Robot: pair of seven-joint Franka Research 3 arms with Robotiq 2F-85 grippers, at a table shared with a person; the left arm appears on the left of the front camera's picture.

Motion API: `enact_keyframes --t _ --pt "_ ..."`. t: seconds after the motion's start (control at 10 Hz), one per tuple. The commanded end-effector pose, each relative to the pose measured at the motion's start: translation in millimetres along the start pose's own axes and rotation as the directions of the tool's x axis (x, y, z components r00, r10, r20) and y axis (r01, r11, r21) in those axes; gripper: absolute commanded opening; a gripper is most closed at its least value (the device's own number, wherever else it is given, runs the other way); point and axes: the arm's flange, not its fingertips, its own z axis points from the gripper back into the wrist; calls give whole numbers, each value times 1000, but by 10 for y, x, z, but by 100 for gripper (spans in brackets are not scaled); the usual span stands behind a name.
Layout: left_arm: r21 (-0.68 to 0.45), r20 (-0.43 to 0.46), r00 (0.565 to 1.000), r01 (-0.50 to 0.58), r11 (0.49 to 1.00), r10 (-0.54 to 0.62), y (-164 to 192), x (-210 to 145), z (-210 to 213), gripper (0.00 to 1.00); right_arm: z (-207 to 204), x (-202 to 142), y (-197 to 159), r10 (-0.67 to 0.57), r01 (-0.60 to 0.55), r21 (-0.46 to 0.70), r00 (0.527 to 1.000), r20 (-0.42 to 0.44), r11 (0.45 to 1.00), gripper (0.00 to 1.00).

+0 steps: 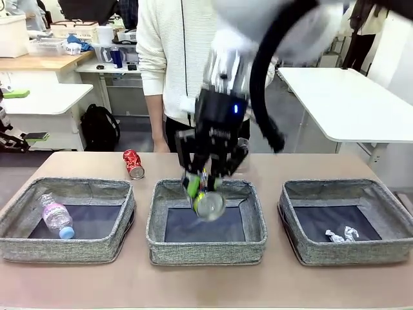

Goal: Sort the waste into the appropriate baskets.
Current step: Place the picked waste into the Fabric basket indicated by the person.

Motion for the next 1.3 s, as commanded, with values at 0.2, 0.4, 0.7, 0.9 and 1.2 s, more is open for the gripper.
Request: enact_keyframes --t 0.2,0.4,0.7,0.9,1.2 --pt "-17 -4 1000 17 1000 -17 -13 -12 10 100 -174 324 -318 -7 3 54 998 62 999 32" --pt "-17 -4 1000 17 1000 -17 -13 -12 10 100 -119 429 -423 -14 8 94 998 63 996 32" --pt "-17 -4 1000 17 1000 -17 -13 -12 10 100 -142 480 -455 -29 23 109 998 51 994 32" --pt "-17 -4 1000 17 1000 -17 -13 -12 10 100 -139 479 -464 -34 26 122 997 68 992 50" --pt "-17 -4 1000 17 1000 -17 -13 -12 10 100 -117 482 -508 -76 62 121 991 113 991 100"
